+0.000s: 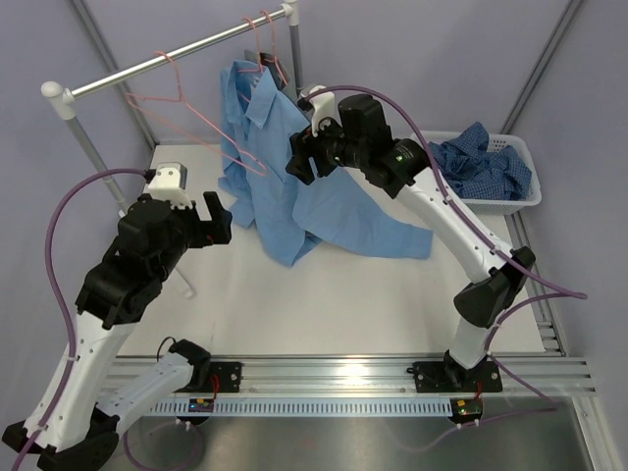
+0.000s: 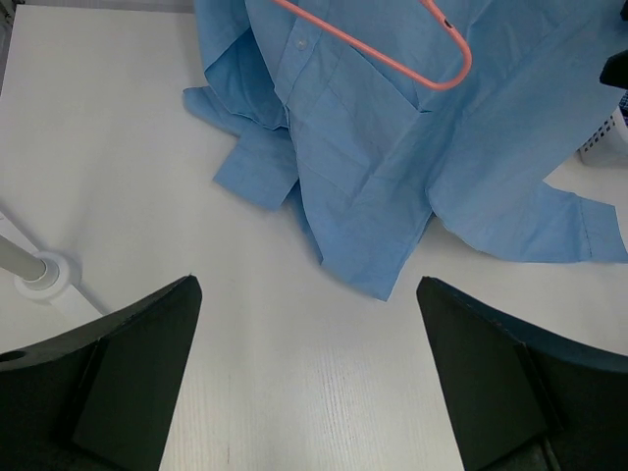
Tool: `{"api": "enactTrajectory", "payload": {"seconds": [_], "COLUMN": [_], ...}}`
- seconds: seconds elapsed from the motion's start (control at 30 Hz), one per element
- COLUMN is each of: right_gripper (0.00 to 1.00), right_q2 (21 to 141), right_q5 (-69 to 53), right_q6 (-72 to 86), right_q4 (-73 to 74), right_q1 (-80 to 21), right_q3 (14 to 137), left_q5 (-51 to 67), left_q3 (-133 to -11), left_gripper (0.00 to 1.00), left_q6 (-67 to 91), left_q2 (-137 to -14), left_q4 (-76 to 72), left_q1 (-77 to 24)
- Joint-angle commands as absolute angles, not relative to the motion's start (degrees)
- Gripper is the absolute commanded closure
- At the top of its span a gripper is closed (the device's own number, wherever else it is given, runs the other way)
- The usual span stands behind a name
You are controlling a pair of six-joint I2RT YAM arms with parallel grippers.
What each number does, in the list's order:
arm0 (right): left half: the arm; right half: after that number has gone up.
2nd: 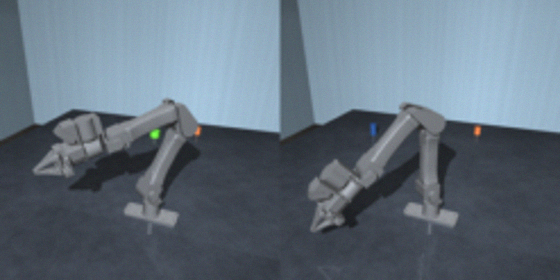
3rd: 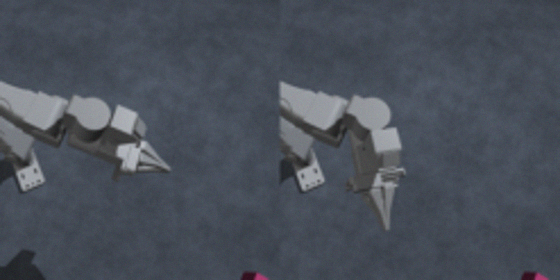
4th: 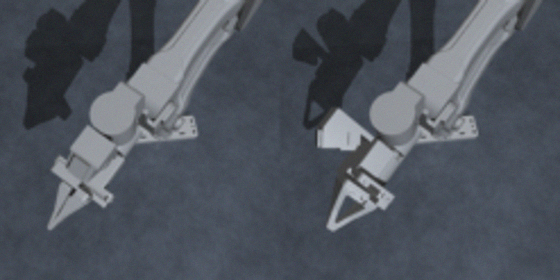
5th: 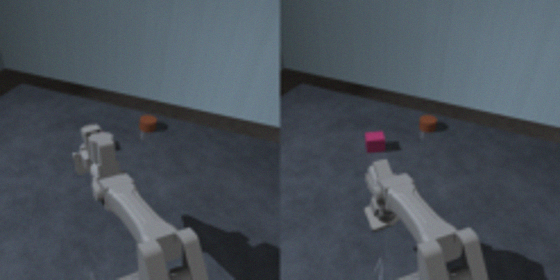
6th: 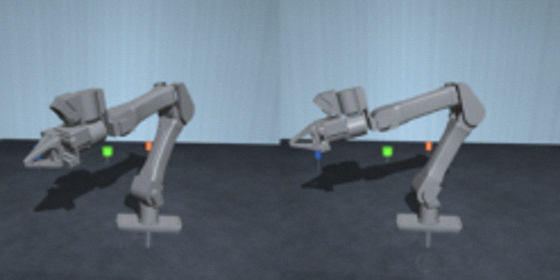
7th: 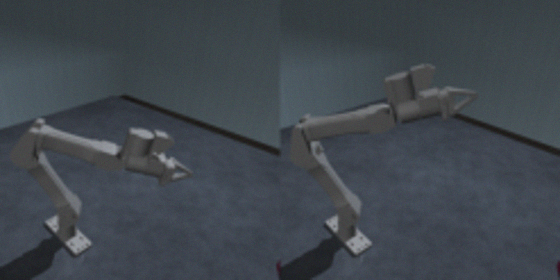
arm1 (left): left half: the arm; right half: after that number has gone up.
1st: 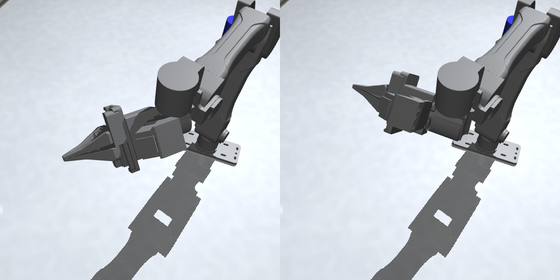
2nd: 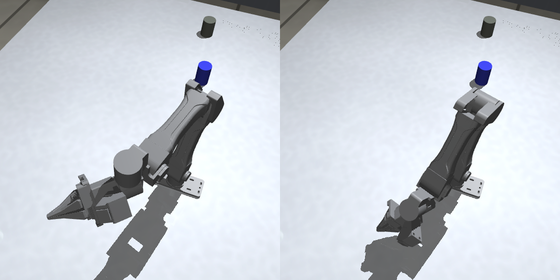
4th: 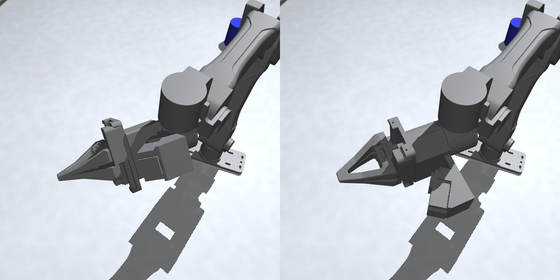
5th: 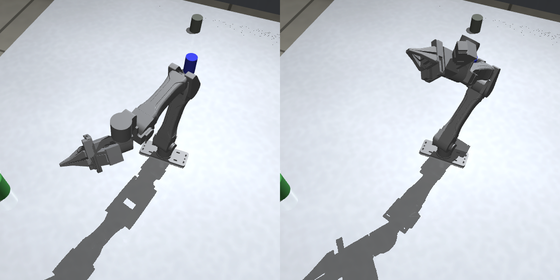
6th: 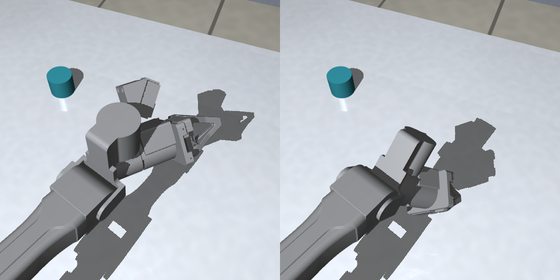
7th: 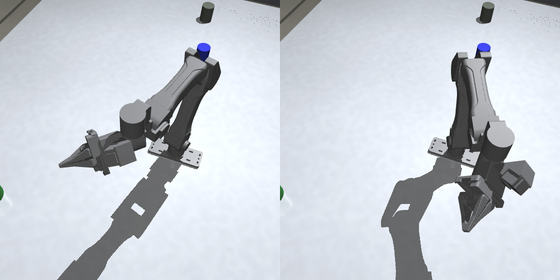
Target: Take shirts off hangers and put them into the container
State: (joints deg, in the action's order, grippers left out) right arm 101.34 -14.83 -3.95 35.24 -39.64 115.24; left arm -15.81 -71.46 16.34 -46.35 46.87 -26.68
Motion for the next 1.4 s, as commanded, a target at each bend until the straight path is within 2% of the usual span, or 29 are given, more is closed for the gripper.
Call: {"api": "enactTrajectory", "payload": {"seconds": [0.0,0.23,0.43,0.53,0.93,1.37], "right_gripper": [0.28,0.29,0.27,0.27,0.28,0.28], "right_q2": [101.77,101.34,108.97,112.84,118.30,114.44], "right_q5": [-11.61,-8.09,-3.26,-3.69,-1.15,1.40], "right_q6": [-5.62,-9.31,-14.76,-15.21,-14.77,-15.82], "right_q4": [33.48,31.38,34.44,36.30,33.05,26.03], "right_q1": [-40.69,-43.50,-43.59,-43.51,-42.89,-42.80], "right_q3": [121.28,124.18,139.70,143.69,141.25,133.86], "left_q5": [-16.44,-16.26,-16.00,-16.00,-16.08,-15.64], "left_q3": [-71.02,-70.66,-71.02,-71.10,-70.66,-70.66], "left_gripper": [0.01,0.01,0.01,0.01,0.01,0.01], "left_q6": [16.44,15.91,15.29,15.47,15.82,16.00], "left_q2": [-45.00,-44.30,-45.35,-44.91,-43.51,-43.77], "left_q4": [44.91,45.26,45.26,45.18,45.88,45.97], "left_q1": [-26.46,-26.46,-26.46,-26.46,-26.46,-26.46]}}
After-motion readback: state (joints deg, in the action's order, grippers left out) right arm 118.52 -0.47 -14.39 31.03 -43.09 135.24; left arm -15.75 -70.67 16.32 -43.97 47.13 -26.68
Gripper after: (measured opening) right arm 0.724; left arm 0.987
